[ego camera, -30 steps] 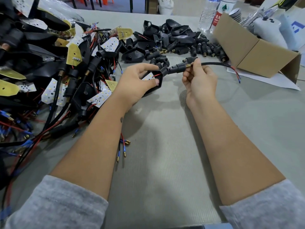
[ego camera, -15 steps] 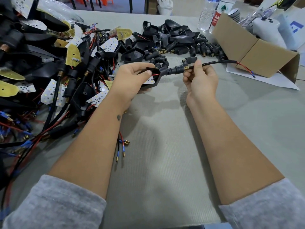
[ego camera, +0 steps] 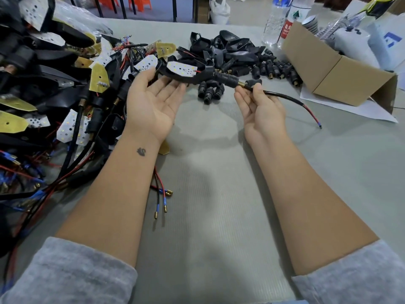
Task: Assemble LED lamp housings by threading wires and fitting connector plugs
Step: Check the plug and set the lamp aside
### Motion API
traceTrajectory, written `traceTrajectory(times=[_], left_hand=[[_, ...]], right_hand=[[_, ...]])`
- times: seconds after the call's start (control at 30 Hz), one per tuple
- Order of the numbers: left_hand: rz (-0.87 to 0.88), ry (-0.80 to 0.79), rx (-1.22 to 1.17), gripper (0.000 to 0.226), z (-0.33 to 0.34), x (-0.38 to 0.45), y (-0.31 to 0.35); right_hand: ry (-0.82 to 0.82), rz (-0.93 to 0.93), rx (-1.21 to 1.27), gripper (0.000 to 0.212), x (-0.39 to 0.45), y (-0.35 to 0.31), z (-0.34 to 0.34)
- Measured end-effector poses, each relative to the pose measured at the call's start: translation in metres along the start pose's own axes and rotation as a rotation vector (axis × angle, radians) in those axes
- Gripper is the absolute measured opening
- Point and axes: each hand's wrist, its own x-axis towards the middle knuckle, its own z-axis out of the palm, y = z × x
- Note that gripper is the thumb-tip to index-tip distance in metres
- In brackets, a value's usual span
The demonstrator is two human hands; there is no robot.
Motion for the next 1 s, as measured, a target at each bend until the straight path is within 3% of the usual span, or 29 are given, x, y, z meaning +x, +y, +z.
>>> traceTrajectory(times=[0.1, 0.23, 0.37, 0.47, 0.67, 0.9, 1.0], left_hand=[[-0.054, 0.004, 0.051, 0.032, 0.003, 0.000, -0.004], [-0.145, -0.105, 0.288, 0.018, 0.009, -0.005, -0.023], [-0.025, -0.142, 0.341, 0.023, 0.013, -0.003, -0.027], [0.010, -0.141, 0.316, 0.026, 0.012, -0.001, -0.021], [0.005, 0.078, 0.360, 0.022, 0.014, -0.009, 0.008], [0.169, 0.143, 0.859, 0.006, 0.025, -0.017, 0.075], [0.266, 0.191, 1.256, 0.014, 0.021, -0.012, 0.113]], right_hand=[[-0.027, 0.030, 0.021, 0.008, 0.000, 0.000, 0.001], [-0.111, 0.074, 0.000, 0.006, -0.005, 0.006, 0.004], [-0.193, 0.103, -0.041, 0.003, -0.012, 0.012, 0.007], [-0.226, 0.014, -0.180, 0.010, -0.019, 0.014, 0.011], [-0.337, -0.302, -0.564, 0.013, -0.040, 0.023, 0.026], [-0.610, -0.629, -0.951, 0.017, -0.071, 0.049, 0.054], [-0.770, -0.619, -0.961, 0.010, -0.082, 0.067, 0.073]])
